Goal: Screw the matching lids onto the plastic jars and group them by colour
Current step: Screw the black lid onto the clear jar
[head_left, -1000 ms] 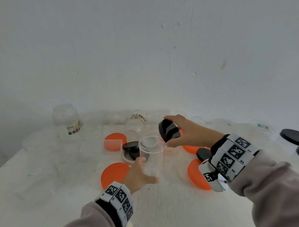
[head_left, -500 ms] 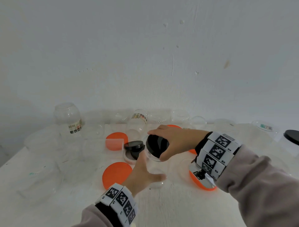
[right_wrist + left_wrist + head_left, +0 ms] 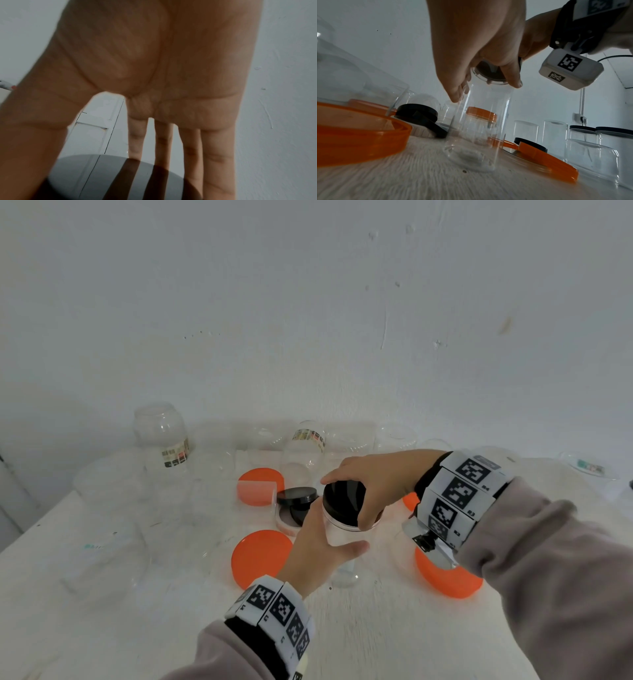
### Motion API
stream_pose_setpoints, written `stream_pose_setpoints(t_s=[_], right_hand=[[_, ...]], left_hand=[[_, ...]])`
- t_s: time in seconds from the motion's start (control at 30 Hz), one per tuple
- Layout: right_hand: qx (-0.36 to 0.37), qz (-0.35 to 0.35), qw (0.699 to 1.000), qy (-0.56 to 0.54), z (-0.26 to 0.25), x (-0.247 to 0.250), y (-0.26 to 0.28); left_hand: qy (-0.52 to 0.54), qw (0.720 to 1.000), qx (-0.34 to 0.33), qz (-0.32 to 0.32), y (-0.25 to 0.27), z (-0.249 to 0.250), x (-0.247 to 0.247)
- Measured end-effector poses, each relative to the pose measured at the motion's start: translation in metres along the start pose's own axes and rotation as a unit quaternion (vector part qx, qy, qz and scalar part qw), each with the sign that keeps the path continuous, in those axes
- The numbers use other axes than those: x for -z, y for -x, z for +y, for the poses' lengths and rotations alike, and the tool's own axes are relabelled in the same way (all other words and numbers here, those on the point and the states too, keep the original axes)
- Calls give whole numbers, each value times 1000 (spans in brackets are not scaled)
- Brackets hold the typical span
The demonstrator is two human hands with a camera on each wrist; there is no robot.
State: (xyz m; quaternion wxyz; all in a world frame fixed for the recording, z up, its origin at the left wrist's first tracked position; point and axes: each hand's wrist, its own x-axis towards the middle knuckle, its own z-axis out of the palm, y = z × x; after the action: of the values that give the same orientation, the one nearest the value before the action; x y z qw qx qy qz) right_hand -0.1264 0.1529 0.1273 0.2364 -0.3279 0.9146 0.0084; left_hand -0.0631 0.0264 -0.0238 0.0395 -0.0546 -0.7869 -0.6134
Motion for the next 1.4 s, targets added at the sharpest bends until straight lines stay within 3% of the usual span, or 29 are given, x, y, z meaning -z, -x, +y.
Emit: stream_pose_setpoints(t_s=[0.37,0.87,1.03,1.23,1.4], right_hand=[[-1,2,999,34,-2,6,-3],[-50,92,994,31,-6,-7,-4],[-25,20,999,24,-3,2,1],[3,92,996,18,-3,-5,2],[-37,173,983,48,-5,-21,-6]], left_hand=[[9,1000,9,-10,1,4,0],[-13,1000,6,-8,2,6,0],[-16,1000,2,-4,3,7,0],[-21,1000,3,1,3,8,0],[-25,1000,6,13,4,9,-3]])
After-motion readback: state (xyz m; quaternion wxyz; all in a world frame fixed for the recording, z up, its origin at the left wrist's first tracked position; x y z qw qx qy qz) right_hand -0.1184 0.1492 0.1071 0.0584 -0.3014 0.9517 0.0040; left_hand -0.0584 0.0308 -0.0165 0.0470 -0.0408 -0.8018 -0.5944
